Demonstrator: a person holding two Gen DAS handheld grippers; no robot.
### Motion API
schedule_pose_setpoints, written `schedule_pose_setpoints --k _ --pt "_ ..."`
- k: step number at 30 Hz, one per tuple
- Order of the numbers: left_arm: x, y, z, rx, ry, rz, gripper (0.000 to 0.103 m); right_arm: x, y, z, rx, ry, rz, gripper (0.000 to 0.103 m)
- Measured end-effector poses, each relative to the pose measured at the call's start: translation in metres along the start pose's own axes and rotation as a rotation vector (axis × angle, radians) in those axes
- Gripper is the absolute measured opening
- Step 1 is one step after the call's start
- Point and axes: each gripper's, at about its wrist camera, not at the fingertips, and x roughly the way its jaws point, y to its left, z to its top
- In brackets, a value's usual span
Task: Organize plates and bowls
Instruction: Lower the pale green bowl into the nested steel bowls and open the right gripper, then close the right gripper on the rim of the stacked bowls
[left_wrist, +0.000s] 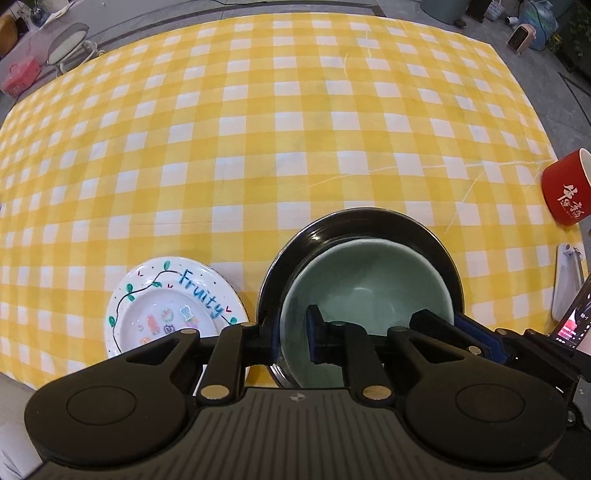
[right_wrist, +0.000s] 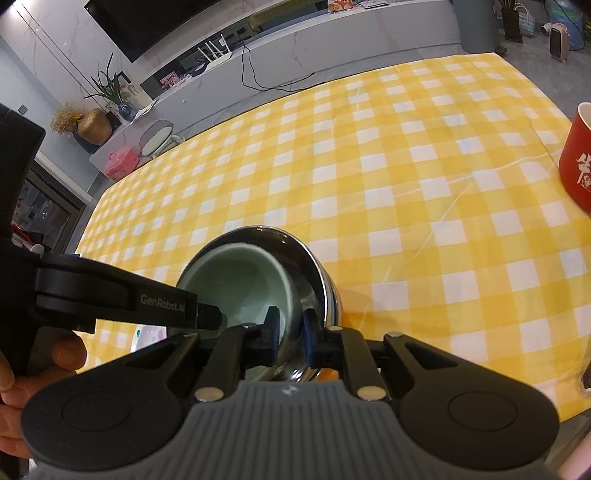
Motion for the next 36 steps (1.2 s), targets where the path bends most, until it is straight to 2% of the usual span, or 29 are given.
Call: schedule_pose_setpoints --k 5,11,12,13,16,17,19,21,23,27,32,36 --pt "-0.005 0.004 0.002 -0.005 -0.009 -0.020 0.016 -0.009 -0.001 0.001 0.002 -0.034 0.003 0.016" --pt "-0.016 0.008 0.001 -0.004 -0.047 -0.078 0.016 -0.022 -0.004 0.003 -0.003 -0.100 0.025 0.020" --pt "-0.018 0.008 0.000 0.001 -0.063 -0.083 0.016 -0.025 -0.003 0.003 -0.017 -0.119 0.021 0.024" --pt "-0.021 0.008 -0.001 0.012 -0.083 -0.083 0.019 -0.028 -0.001 0.003 -0.035 -0.142 0.009 0.031" --pt "-0.031 0.008 -0.008 0.056 -0.166 -0.099 0.032 -0.033 0.004 0.001 -0.070 -0.194 -0.015 0.040" --pt "-0.035 0.008 -0.011 0.064 -0.200 -0.110 0.034 -0.033 0.004 0.001 -0.065 -0.197 -0.012 0.042" --pt "-0.042 0.012 -0.016 0.078 -0.281 -0.132 0.045 -0.030 0.001 0.002 -0.039 -0.193 -0.004 0.045" --pt "-0.047 0.016 -0.024 0.072 -0.369 -0.127 0.054 -0.024 -0.002 0.002 -0.011 -0.180 -0.021 0.048" --pt "-0.047 0.020 -0.030 0.051 -0.421 -0.131 0.059 -0.020 -0.006 0.003 0.007 -0.165 -0.047 0.050" --pt "-0.036 0.029 -0.041 -0.028 -0.449 -0.155 0.065 -0.012 -0.014 0.002 0.069 -0.136 -0.040 0.057" --pt "-0.021 0.038 -0.053 -0.109 -0.462 -0.187 0.067 -0.002 -0.021 -0.004 0.129 -0.104 -0.029 0.058" --pt "-0.008 0.056 -0.060 -0.193 -0.424 -0.250 0.070 0.007 -0.027 -0.012 0.179 -0.070 -0.007 0.059"
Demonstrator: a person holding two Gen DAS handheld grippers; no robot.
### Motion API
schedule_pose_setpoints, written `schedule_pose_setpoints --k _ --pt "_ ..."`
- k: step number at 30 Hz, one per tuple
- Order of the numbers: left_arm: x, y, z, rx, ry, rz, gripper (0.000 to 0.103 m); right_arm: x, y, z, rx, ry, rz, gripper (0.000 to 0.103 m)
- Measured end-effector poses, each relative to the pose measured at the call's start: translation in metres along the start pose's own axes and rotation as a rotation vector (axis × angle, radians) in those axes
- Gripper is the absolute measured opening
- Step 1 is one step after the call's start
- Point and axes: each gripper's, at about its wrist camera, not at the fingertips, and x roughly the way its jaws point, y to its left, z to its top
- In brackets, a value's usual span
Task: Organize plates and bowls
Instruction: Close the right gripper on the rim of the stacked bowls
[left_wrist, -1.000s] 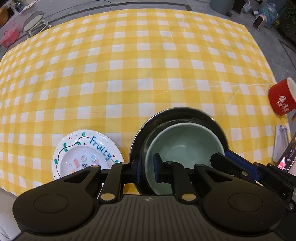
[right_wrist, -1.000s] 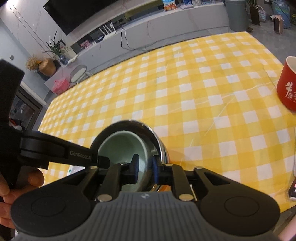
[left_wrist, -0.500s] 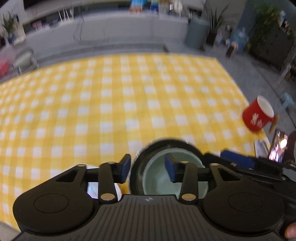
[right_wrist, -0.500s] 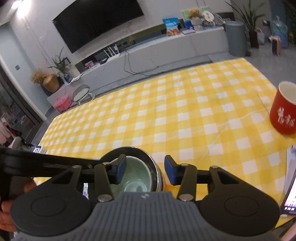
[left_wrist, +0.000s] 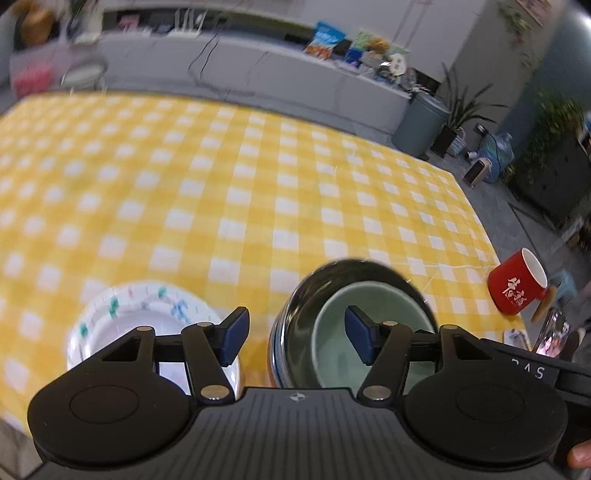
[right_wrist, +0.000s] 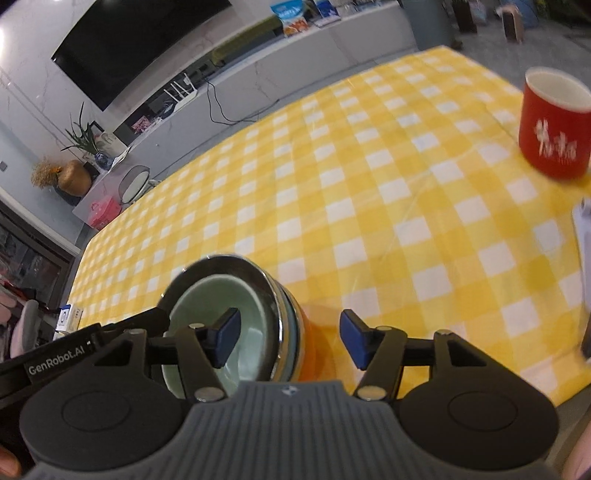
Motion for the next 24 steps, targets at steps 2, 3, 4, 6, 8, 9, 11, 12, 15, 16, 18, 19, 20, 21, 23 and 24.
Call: schedule_pose_setpoints --k 2,3,4,6,8,9,11,12,15,16,18,19,20,21,23,24 --pt "0.007 0.008 -0.003 -0.054 0.024 -0.012 0.070 0.009 -0.005 0.000 0.037 0.034 0.024 0.059" --pt "0.010 0.011 -0.005 -0.077 0.037 -0.019 0.070 0.013 -0.008 -0.002 0.057 0.047 0.037 0.059" --pt "0.013 0.012 -0.007 -0.094 0.048 -0.028 0.070 0.016 -0.010 -0.002 0.077 0.060 0.052 0.059" --pt "0.019 0.015 -0.008 -0.114 0.067 -0.054 0.070 0.020 -0.012 -0.001 0.107 0.078 0.079 0.059" --pt "0.024 0.016 -0.009 -0.128 0.086 -0.071 0.070 0.024 -0.014 0.000 0.125 0.092 0.094 0.059" --pt "0.026 0.016 -0.010 -0.135 0.094 -0.075 0.070 0.026 -0.015 0.001 0.133 0.096 0.096 0.059" --pt "0.031 0.017 -0.010 -0.142 0.110 -0.080 0.070 0.030 -0.018 0.001 0.154 0.106 0.097 0.059" --pt "0.033 0.016 -0.011 -0.143 0.117 -0.079 0.069 0.032 -0.020 0.001 0.169 0.113 0.101 0.059" --pt "0.038 0.018 -0.013 -0.154 0.140 -0.086 0.065 0.037 -0.026 0.000 0.219 0.143 0.128 0.059" --pt "0.040 0.018 -0.014 -0.159 0.147 -0.092 0.065 0.040 -0.027 -0.001 0.236 0.154 0.139 0.059" --pt "0.042 0.019 -0.014 -0.164 0.159 -0.096 0.065 0.045 -0.029 -0.001 0.260 0.173 0.151 0.059" --pt "0.043 0.019 -0.014 -0.166 0.167 -0.099 0.061 0.047 -0.029 -0.002 0.269 0.178 0.152 0.059" --pt "0.044 0.020 -0.015 -0.168 0.172 -0.100 0.060 0.048 -0.030 -0.003 0.277 0.183 0.154 0.058" --pt "0.045 0.021 -0.015 -0.172 0.174 -0.106 0.060 0.050 -0.030 -0.003 0.283 0.188 0.157 0.057" --pt "0.045 0.022 -0.015 -0.182 0.179 -0.116 0.059 0.051 -0.032 -0.005 0.293 0.196 0.167 0.054" --pt "0.045 0.023 -0.015 -0.182 0.179 -0.117 0.059 0.051 -0.032 -0.005 0.296 0.198 0.168 0.054"
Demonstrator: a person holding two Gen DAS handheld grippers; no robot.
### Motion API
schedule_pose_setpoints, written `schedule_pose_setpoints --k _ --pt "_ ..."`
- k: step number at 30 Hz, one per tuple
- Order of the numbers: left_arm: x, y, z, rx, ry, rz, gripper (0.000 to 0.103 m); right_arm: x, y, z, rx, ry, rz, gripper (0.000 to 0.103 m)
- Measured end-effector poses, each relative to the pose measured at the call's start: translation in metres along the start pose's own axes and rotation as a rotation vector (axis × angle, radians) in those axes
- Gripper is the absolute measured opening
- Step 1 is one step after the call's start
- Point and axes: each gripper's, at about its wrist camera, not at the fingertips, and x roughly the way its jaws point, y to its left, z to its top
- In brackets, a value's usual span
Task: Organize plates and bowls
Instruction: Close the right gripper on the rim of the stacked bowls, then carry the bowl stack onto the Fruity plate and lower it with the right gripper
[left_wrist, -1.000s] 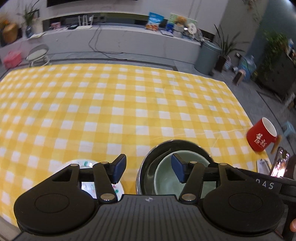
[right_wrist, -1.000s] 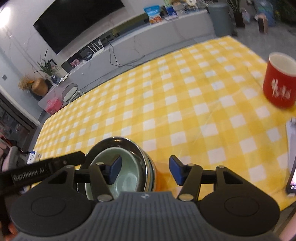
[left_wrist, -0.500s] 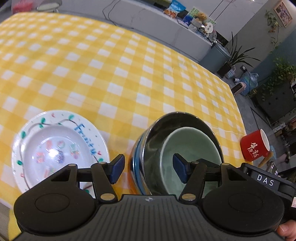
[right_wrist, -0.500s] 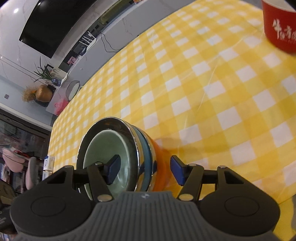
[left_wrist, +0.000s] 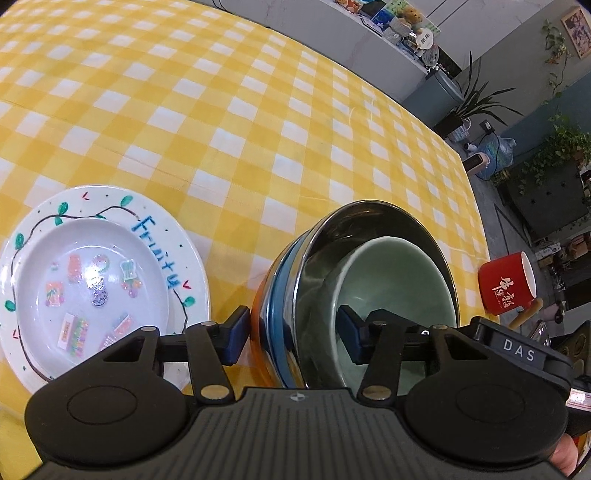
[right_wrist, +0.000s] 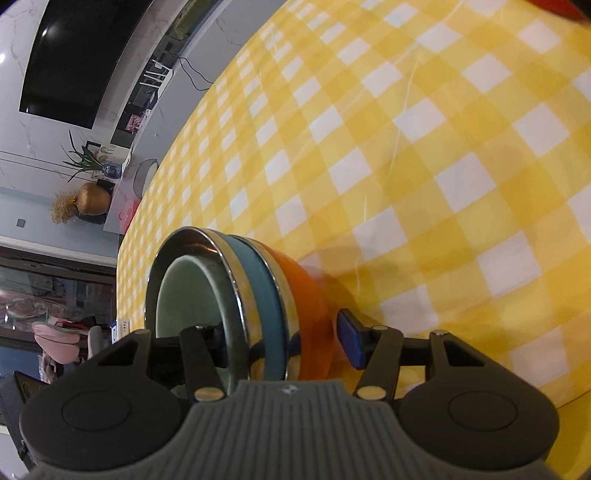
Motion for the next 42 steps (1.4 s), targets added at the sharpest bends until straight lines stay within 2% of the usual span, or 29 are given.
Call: schedule_pose_setpoints --k 7,19,33,42 --pt "-0.002 0.003 0.002 -0.013 0.005 -0.008 0.056 -0.002 0.002 -0.003 -0.025 -0.002 -0.021 0.050" --pt "-0.011 0.002 -0.002 0.008 0.001 0.002 0.054 -0.002 -0.001 -0.003 0.016 0.028 -0.031 0.046" --pt "-0.046 0.015 0.001 0.004 -0.030 0.003 0.054 -0.001 0.034 -0.016 -0.024 0.030 -0.011 0.046" --pt "-0.078 0.043 0.012 -0.032 -0.061 0.029 0.055 0.019 0.075 -0.032 -0.064 0.066 0.018 0.046"
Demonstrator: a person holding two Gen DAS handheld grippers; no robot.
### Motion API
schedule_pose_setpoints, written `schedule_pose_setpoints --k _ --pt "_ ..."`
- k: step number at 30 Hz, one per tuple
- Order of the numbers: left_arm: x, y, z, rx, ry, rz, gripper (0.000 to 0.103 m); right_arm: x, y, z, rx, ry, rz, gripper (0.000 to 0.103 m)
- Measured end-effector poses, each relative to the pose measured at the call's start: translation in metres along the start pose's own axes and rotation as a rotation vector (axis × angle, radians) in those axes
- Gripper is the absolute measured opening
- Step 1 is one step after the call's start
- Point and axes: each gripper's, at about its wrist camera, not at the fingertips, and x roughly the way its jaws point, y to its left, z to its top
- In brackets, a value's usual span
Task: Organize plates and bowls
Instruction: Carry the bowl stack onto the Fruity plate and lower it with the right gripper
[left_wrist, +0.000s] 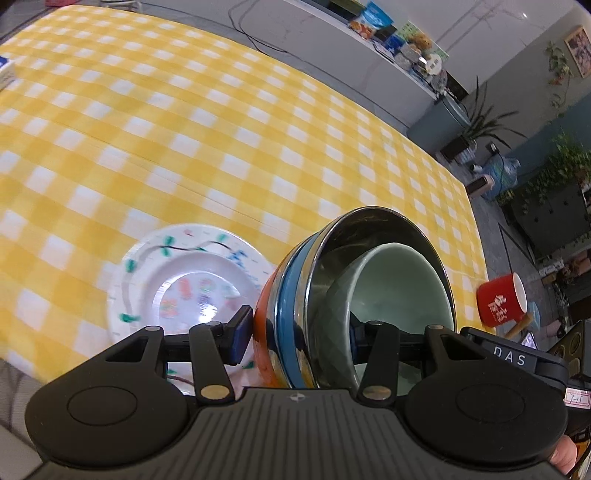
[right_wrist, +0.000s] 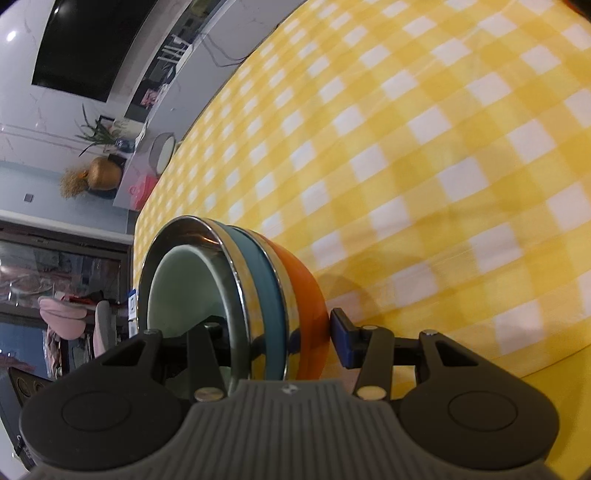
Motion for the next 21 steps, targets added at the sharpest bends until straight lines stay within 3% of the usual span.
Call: schedule_pose_setpoints --k 12,21 --pt "-0.019 0.057 0.019 -0.093 -0.035 0.027 0.055 0.051 0.051 -0.018 -0.060 0.053 0.014 0.046" --pt "-0.003 0.076 0.018 -0.130 0.013 0.012 0.055 0.071 0.047 -0.020 -0.053 0.074 -0.033 0.047"
